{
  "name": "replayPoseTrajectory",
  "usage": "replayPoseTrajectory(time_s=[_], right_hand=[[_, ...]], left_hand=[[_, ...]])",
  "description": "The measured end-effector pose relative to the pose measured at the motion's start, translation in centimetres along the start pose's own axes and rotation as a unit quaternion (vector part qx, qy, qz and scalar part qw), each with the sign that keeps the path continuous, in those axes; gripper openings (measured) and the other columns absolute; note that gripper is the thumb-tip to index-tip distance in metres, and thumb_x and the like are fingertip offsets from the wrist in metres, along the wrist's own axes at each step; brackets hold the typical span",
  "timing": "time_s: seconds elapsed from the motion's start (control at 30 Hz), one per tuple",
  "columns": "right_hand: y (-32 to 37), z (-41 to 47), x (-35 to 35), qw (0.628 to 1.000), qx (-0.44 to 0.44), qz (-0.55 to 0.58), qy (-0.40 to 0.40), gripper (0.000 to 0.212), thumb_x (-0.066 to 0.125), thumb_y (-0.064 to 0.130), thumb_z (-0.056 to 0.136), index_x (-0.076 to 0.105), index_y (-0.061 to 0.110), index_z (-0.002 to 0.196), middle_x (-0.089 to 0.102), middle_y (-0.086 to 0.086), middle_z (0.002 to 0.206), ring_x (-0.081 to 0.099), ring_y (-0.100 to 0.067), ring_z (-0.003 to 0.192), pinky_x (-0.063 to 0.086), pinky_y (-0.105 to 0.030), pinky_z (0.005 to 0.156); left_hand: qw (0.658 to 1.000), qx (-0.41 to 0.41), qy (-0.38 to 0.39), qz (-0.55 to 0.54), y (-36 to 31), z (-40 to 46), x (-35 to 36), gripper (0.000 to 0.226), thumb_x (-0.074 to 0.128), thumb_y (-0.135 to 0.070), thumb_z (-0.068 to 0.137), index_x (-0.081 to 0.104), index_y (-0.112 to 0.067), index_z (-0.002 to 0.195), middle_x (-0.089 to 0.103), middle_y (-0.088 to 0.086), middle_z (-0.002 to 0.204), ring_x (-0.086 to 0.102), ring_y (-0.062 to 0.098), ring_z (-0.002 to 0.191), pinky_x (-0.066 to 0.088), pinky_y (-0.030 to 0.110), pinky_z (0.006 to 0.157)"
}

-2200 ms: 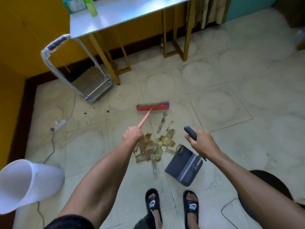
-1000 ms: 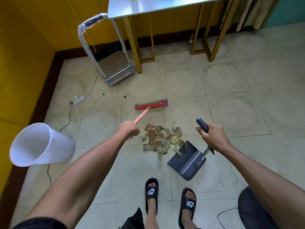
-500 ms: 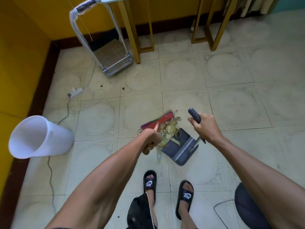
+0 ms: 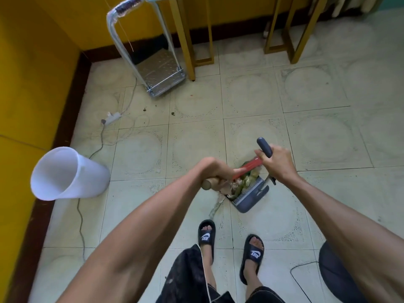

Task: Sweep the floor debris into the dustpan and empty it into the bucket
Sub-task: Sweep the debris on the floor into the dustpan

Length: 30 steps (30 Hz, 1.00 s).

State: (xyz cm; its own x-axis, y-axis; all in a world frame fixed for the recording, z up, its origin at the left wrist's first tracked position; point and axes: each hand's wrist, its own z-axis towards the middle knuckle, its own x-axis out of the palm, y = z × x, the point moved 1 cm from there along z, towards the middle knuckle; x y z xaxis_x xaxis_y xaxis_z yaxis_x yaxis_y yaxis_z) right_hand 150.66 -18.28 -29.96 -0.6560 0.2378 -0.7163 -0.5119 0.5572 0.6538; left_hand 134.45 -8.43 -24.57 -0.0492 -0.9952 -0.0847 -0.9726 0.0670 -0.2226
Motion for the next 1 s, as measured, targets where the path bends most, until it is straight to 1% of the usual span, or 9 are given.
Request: replayPoseTrajectory(time_s=[0.07,0.1,0.17,0.3,0.43,0.53,0.63,0.83,1.0], right_hand=[[-0.1,-0.5,-0.1,1.0,0.014,0.015,0.014,0.036,0.061,0.04,0.091,0.06,0.01,0.071,0.054,-0.006,0.059,0.054,-0.025,0.054,0.047,-0.038,0.052],[-0.2,-0.7,-0.2,0.999,0.022,0.02,0.021,0.035,0.062,0.039,0.091,0.059,0.013,0.069,0.054,-0.005,0.058,0.055,-0.026,0.055,0.051,-0.041,0.054],[-0.5,-1.2,-0.6,0.998,0.041,0.034,0.045,0.035,0.061,0.038,0.091,0.053,0.018,0.064,0.052,-0.004,0.058,0.054,-0.024,0.053,0.054,-0.042,0.055],[-0.5,-1.8,-1.6,0.978,0.099,0.11,0.146,0.037,0.062,0.039,0.091,0.048,0.012,0.07,0.048,-0.005,0.059,0.049,-0.019,0.048,0.048,-0.033,0.05],[0.2,-3.2,-1.2,0.984,0.095,0.067,0.135,0.036,0.062,0.039,0.091,0.049,0.013,0.069,0.05,-0.005,0.059,0.054,-0.021,0.051,0.051,-0.038,0.059],[0.2,-4.5,-0.8,0.983,0.071,0.03,0.167,0.032,0.061,0.035,0.092,0.051,0.011,0.073,0.05,-0.006,0.062,0.054,-0.022,0.052,0.052,-0.037,0.058],[-0.4,-5.3,-0.3,0.982,0.047,0.006,0.184,0.03,0.061,0.033,0.092,0.05,0.014,0.072,0.05,-0.006,0.063,0.054,-0.019,0.051,0.053,-0.036,0.052],[-0.9,-6.4,1.7,0.991,0.029,0.034,0.128,0.03,0.063,0.03,0.089,0.049,0.02,0.064,0.051,0.008,0.044,0.051,-0.011,0.041,0.051,-0.032,0.046],[0.5,-7.2,3.2,0.986,0.046,0.101,0.123,0.03,0.062,0.031,0.09,0.051,0.018,0.066,0.049,0.003,0.054,0.05,-0.017,0.047,0.05,-0.034,0.048]], left_hand=[[1.0,0.003,-0.005,-0.023,0.4,-0.9,-1.0,0.036,0.035,0.0,0.089,0.053,-0.014,0.115,0.07,0.009,0.097,0.039,0.008,0.035,0.033,0.016,0.029],[1.0,0.008,-0.01,-0.024,0.5,-1.5,-1.5,0.037,0.032,0.003,0.087,0.048,-0.011,0.118,0.062,0.014,0.126,0.04,0.007,0.031,0.032,0.014,0.028],[0.999,0.016,-0.023,-0.025,0.6,-2.6,-2.2,0.033,0.03,0.004,0.088,0.04,-0.011,0.116,0.043,0.015,0.142,0.039,0.006,0.027,0.03,0.013,0.026],[0.997,0.036,-0.07,0.016,0.9,-4.0,-3.4,0.026,0.036,-0.005,0.098,0.051,-0.014,0.118,0.061,0.007,0.122,0.038,0.004,0.03,0.032,0.015,0.029],[0.982,0.032,-0.172,0.076,2.7,-4.1,-3.2,0.038,0.032,-0.013,0.103,0.037,-0.012,0.141,0.062,0.014,0.119,0.039,0.003,0.025,0.033,0.014,0.026],[0.974,-0.017,-0.224,0.03,5.6,-2.5,-2.6,0.029,0.033,-0.014,0.101,0.045,0.0,0.124,0.06,0.007,0.076,0.041,0.008,0.027,0.035,0.016,0.027],[0.964,-0.046,-0.257,0.039,9.3,-0.4,-1.6,0.017,0.042,-0.013,0.098,0.05,-0.001,0.107,0.056,0.005,0.069,0.045,0.01,0.038,0.04,0.019,0.032],[0.981,-0.065,-0.182,0.022,12.4,4.5,4.1,0.038,0.044,0.0,0.091,0.04,0.006,0.129,0.055,0.009,0.084,0.046,0.009,0.044,0.039,0.018,0.032],[0.994,-0.014,-0.108,-0.008,11.4,4.7,6.5,0.028,0.043,0.001,0.084,0.045,0.002,0.111,0.053,0.009,0.074,0.046,0.009,0.037,0.038,0.017,0.031]])
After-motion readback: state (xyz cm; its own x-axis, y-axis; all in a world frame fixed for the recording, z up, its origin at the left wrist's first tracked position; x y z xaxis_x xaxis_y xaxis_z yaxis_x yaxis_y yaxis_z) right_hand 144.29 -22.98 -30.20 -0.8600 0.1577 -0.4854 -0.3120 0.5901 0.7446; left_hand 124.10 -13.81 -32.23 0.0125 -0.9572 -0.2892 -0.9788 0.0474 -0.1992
